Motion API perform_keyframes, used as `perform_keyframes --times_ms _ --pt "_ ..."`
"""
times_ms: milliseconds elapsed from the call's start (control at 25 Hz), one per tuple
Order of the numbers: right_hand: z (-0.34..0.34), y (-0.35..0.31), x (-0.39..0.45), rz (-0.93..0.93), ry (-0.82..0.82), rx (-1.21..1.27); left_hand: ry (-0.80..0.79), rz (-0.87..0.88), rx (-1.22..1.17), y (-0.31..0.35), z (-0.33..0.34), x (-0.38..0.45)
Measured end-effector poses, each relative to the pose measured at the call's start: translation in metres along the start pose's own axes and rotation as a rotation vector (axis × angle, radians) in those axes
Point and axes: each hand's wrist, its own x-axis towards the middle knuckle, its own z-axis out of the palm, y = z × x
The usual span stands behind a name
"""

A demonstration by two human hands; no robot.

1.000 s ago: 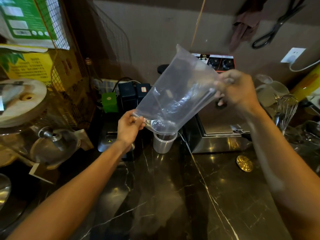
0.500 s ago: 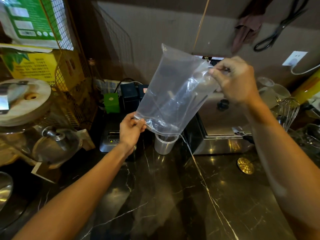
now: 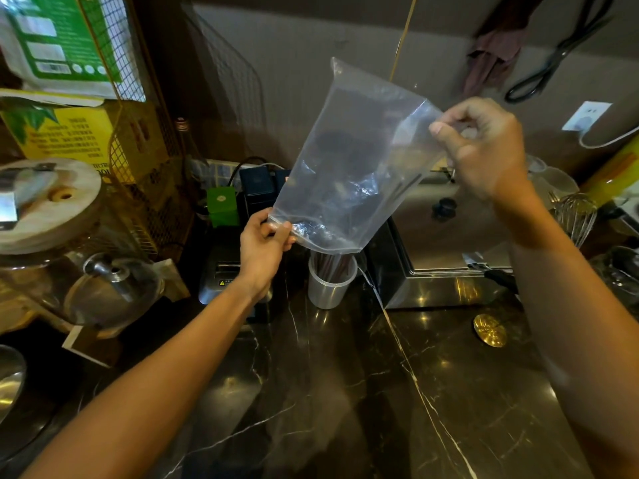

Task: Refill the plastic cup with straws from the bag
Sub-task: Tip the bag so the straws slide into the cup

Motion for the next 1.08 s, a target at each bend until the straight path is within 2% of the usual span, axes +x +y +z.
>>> perform_keyframes --times_ms 160,320,400,640,800,1080 --pt "-0.001 -0.012 -0.003 0.017 -0.082 0.115 0.013 -0.038 -0.052 0.0 0.002 0.0" --pt "0.004 -0.013 -0.01 0.286 -0.152 0.49 0.017 -0.111 -0.117 0.0 0.0 0.0" --pt "0.006 -0.009 -0.011 0.297 -0.142 0.461 0.0 -0.124 -0.144 0.001 -0.002 0.0" --pt "0.001 -0.015 -0.003 0.151 -0.052 0.416 -0.004 -0.058 -0.143 0.014 0.003 0.002" --pt "-0.003 -0.024 0.004 0.149 -0.008 0.401 -0.002 -0.038 -0.159 0.023 0.004 0.009" --pt "-0.007 -0.032 0.006 0.134 -0.034 0.407 0.017 -0.013 -0.141 0.028 0.0 0.002"
